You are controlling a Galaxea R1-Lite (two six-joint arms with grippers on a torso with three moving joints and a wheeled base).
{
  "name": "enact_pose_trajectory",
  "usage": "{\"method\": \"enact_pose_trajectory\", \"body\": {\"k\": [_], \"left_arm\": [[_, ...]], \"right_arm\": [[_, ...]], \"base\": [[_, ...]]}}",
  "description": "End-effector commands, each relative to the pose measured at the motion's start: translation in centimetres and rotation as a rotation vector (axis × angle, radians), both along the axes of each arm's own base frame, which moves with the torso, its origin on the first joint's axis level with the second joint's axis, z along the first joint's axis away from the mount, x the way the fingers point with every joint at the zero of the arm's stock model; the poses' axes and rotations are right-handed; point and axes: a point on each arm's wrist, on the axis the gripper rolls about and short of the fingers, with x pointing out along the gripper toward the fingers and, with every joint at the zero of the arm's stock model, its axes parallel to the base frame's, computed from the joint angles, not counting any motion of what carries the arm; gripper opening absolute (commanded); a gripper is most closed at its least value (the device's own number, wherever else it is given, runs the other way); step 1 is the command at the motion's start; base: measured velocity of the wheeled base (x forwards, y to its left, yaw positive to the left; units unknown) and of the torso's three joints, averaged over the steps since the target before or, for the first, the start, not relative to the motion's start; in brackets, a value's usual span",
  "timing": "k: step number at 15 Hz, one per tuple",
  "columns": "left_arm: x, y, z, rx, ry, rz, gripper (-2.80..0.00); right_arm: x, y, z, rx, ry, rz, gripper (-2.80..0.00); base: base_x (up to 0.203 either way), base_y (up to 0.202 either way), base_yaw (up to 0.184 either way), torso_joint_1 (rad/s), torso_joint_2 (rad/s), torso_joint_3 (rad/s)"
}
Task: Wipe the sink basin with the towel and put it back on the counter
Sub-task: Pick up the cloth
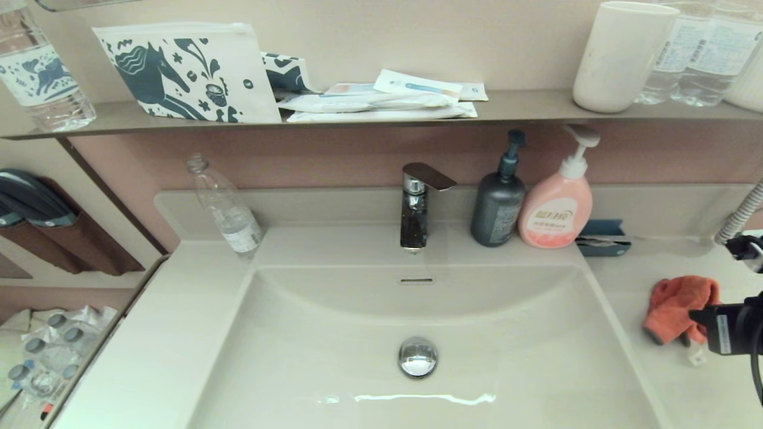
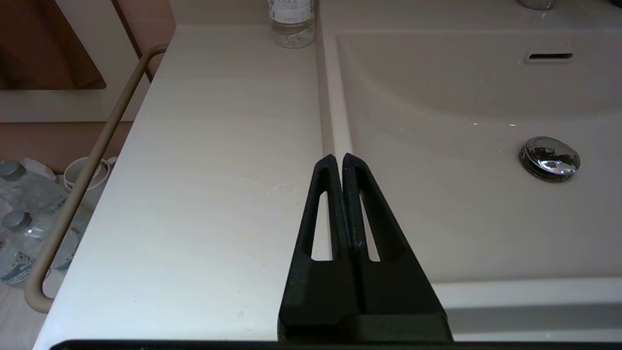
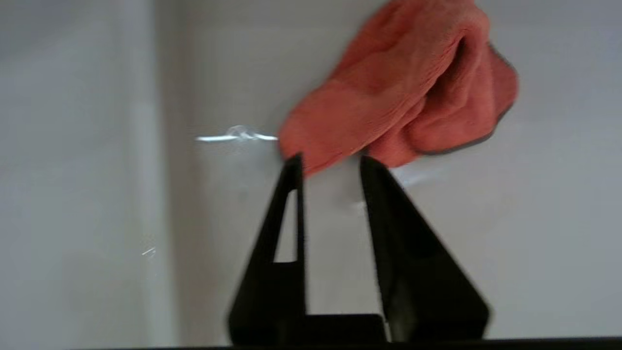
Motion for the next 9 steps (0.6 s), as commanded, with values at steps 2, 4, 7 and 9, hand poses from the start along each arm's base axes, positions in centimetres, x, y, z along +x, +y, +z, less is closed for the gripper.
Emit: {"method": "enact_pose_trajectory", "body": {"k": [2,4,7,9], "left_arm": [[0.0,0.0,0.0,0.000,0.001,-0.001,-2.80],[0.0,0.0,0.0,0.000,0.001,-0.001,-2.80],[0.0,0.0,0.0,0.000,0.001,-0.001,-2.80],[0.0,0.0,0.0,0.000,0.001,0.000,-2.80]], "right_arm": [[4.3,-0.9,-2.0,-0.125,0.087,-0.040,0.00],[5.5,-1.4,-1.6,-0.192,0.086,-0.062,0.00],[6.3,-2.3,-1.2,-0.216,0.082,-0.080,0.00],[6.3,-3.2,-1.5,-0.224,0.100,-0.105,0.00]], "base": [[0.000,0.000,0.000,0.000,0.00,0.000],[0.000,0.000,0.000,0.000,0.00,0.000],[0.000,0.000,0.000,0.000,0.00,0.000],[0.000,0.000,0.000,0.000,0.00,0.000]]}}
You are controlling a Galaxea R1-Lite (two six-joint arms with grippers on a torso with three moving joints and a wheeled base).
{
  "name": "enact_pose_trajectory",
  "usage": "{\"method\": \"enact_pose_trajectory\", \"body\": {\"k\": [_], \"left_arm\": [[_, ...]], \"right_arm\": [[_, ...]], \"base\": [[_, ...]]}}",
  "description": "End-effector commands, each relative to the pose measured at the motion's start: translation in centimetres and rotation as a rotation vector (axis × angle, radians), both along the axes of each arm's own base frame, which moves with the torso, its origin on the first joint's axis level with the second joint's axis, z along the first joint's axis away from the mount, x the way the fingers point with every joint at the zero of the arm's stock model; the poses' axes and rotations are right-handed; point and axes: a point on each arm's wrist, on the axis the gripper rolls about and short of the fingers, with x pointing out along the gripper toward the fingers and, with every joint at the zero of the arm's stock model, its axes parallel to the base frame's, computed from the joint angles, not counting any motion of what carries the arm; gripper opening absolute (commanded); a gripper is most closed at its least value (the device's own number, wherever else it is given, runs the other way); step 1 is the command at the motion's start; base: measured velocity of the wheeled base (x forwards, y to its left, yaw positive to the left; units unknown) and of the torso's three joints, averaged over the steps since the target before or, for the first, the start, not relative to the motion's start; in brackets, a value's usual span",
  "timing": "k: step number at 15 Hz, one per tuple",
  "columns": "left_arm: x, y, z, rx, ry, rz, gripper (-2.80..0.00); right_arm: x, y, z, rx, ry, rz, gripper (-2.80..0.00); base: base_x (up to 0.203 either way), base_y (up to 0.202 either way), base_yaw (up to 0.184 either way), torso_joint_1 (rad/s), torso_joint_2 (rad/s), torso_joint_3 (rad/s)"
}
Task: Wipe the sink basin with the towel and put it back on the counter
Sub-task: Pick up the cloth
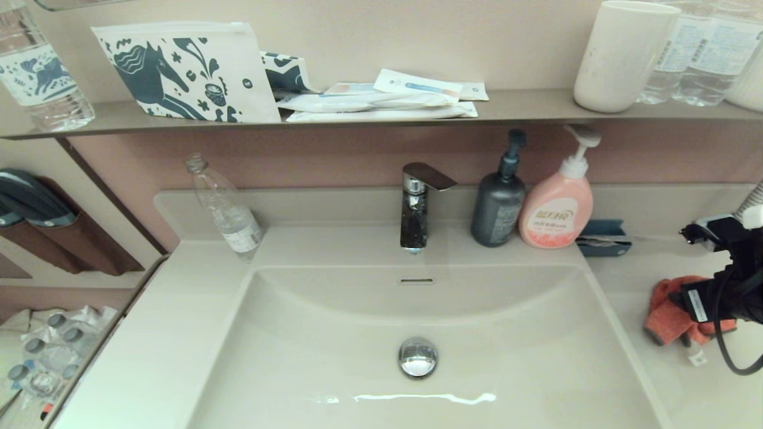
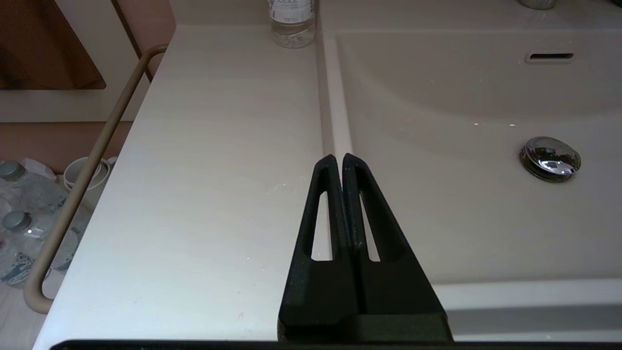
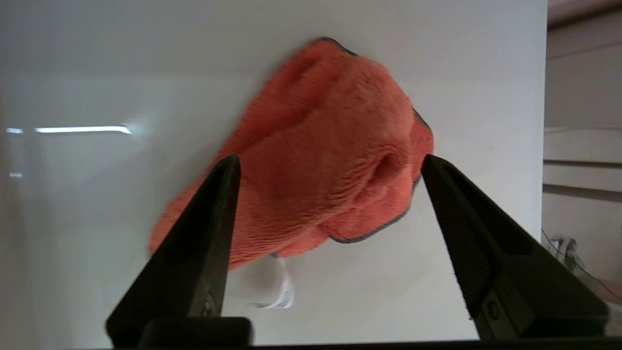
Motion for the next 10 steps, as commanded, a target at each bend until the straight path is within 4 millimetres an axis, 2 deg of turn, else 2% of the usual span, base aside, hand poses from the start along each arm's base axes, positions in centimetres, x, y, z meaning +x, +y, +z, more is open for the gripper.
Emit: {"method": "enact_pose_trajectory", "body": {"k": [1,5,10], "left_arm": [[0.0,0.0,0.0,0.000,0.001,0.000,-2.80],[0.0,0.0,0.0,0.000,0.001,0.001,-2.80],[0.0,0.0,0.0,0.000,0.001,0.000,-2.80]], "right_arm": [[0.2,-1.1,-0.4,-0.003,0.015,-0.040,0.00],[0.6,-3.1,-1.6,0.027,0.052,-0.079,0.00],[1.7,-2.3,-2.7,0.159,0.040,-0.087,0.00]], "base": [[0.000,0.000,0.000,0.000,0.00,0.000],[0.000,0.000,0.000,0.000,0.00,0.000],[0.000,0.000,0.000,0.000,0.00,0.000]]}}
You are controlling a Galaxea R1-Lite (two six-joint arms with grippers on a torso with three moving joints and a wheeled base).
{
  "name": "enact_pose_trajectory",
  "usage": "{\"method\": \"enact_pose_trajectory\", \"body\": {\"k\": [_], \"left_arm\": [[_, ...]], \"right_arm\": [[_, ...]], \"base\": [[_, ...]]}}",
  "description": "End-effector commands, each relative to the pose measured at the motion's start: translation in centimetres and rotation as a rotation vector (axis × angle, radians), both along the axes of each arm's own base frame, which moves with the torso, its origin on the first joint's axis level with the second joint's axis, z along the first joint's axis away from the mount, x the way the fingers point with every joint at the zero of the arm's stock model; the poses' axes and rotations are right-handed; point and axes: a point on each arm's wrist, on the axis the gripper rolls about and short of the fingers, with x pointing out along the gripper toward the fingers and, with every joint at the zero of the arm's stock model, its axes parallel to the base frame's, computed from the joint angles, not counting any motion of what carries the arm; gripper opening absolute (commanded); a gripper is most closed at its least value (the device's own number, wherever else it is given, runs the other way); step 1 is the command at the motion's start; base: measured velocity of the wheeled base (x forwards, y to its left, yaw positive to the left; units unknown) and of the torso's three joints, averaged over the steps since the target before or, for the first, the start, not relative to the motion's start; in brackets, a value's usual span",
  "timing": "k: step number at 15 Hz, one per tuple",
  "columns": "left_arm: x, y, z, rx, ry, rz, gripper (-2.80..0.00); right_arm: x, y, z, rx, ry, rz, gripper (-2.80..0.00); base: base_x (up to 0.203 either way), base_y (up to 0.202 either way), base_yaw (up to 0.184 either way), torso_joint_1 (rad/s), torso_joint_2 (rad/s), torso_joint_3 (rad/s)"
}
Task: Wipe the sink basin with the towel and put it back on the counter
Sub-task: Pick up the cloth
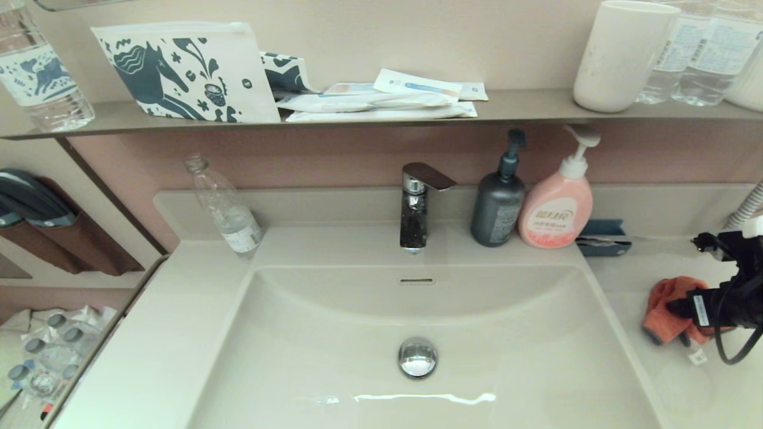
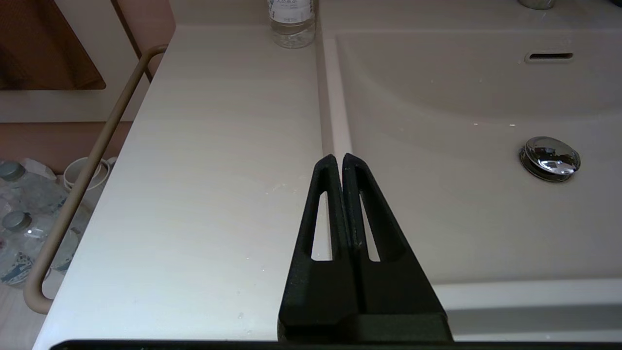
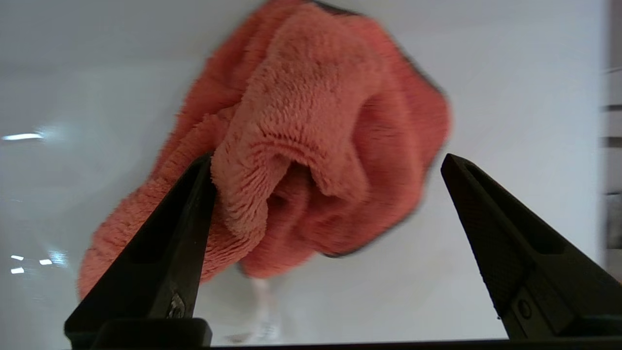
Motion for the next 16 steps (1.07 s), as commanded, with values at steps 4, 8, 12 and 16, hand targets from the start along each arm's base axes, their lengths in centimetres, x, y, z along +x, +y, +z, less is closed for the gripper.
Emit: {"method": "enact_pose_trajectory", "body": {"k": [4,8,12,16], "left_arm": [[0.0,0.0,0.0,0.000,0.001,-0.001,-2.80],[0.0,0.0,0.0,0.000,0.001,0.001,-2.80],[0.0,0.0,0.0,0.000,0.001,-0.001,-2.80],[0.0,0.0,0.0,0.000,0.001,-0.001,-2.80]], "right_arm": [[0.7,0.7,-0.3,0.050,-0.021,0.008,-2.80],[0.2,0.8,0.5,0.053,-0.076,-0.002,-2.80],[-2.8,1.3,3.7,0.069,-0.176,-0.027,-2.80],[-6.3,1.9,7.3,0.061,-0.241,-0.028,-2.80]], "base": [[0.000,0.000,0.000,0.000,0.00,0.000],[0.000,0.000,0.000,0.000,0.00,0.000],[0.000,0.000,0.000,0.000,0.00,0.000],[0.000,0.000,0.000,0.000,0.00,0.000]]}}
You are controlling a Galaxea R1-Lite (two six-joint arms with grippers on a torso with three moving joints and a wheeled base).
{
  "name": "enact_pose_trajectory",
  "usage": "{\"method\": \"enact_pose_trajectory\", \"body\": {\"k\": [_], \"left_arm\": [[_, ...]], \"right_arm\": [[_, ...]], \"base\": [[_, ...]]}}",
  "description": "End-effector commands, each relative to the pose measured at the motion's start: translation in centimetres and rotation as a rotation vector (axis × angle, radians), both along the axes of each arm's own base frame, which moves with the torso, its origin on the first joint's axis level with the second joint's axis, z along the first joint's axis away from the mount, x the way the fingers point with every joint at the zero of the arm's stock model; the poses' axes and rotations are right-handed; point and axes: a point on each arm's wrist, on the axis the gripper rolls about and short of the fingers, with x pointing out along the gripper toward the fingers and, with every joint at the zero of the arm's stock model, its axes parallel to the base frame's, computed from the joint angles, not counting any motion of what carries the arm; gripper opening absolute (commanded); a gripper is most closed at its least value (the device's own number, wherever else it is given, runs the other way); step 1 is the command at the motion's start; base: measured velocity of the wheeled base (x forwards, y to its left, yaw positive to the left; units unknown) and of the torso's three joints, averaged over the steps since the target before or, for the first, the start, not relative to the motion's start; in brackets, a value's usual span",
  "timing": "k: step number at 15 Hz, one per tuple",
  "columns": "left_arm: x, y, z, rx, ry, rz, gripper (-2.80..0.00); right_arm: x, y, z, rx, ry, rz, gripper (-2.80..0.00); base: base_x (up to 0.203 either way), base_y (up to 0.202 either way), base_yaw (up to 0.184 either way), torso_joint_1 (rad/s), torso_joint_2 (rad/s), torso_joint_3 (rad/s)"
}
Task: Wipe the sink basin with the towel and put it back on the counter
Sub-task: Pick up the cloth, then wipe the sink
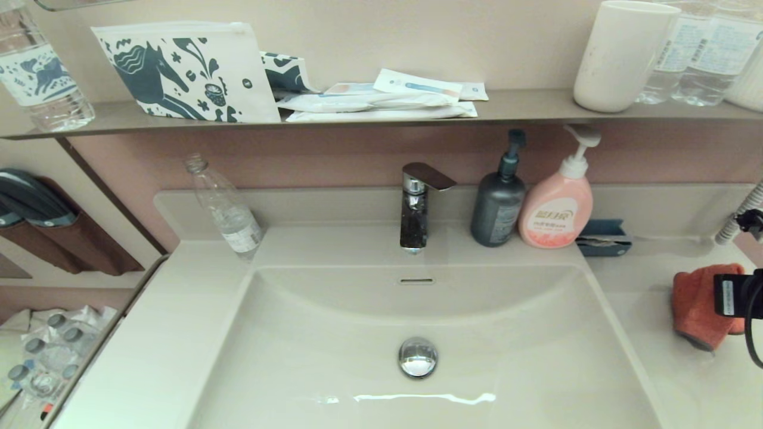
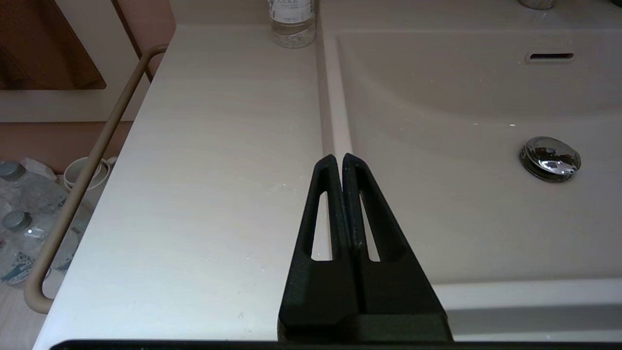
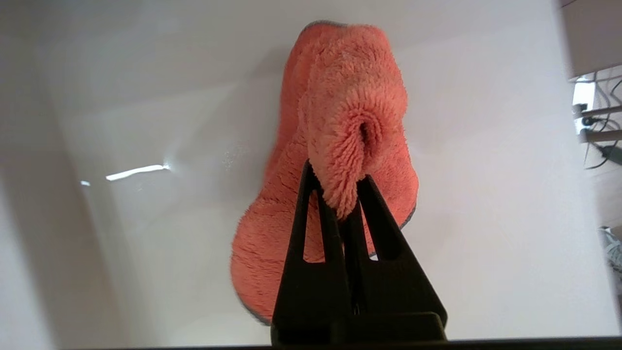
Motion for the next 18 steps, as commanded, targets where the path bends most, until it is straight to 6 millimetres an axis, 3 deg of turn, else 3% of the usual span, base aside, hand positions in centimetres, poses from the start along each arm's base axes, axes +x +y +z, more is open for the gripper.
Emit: {"method": "enact_pose_trajectory", "body": {"k": [1,4,7,12,15,18], "left_arm": [[0.0,0.0,0.0,0.000,0.001,0.000,-2.80],[0.0,0.0,0.0,0.000,0.001,0.000,-2.80],[0.0,0.0,0.0,0.000,0.001,0.001,-2.80],[0.0,0.0,0.0,0.000,0.001,0.000,-2.80],[0.0,0.0,0.0,0.000,0.001,0.001,-2.80],[0.0,0.0,0.0,0.000,0.001,0.000,-2.80]], "right_arm": [[-2.9,0.6,3.7,-0.016,-0.092,0.004,-2.80],[-5.6,1.5,6.7,0.007,-0.113,0.042,-2.80],[-7.9,3.4,7.9,0.039,-0.105,0.146,-2.80],[-8.7,8.6,7.7,0.300,-0.037,0.302,-2.80],[-8.4,12.2,7.0,0.304,0.018,0.378,-2.80],[-7.9,16.9,4.8,0.306,0.121,0.427,-2.80]], "base": [[0.000,0.000,0.000,0.000,0.00,0.000],[0.000,0.000,0.000,0.000,0.00,0.000],[0.000,0.000,0.000,0.000,0.00,0.000],[0.000,0.000,0.000,0.000,0.00,0.000],[0.000,0.000,0.000,0.000,0.00,0.000],[0.000,0.000,0.000,0.000,0.00,0.000]]}}
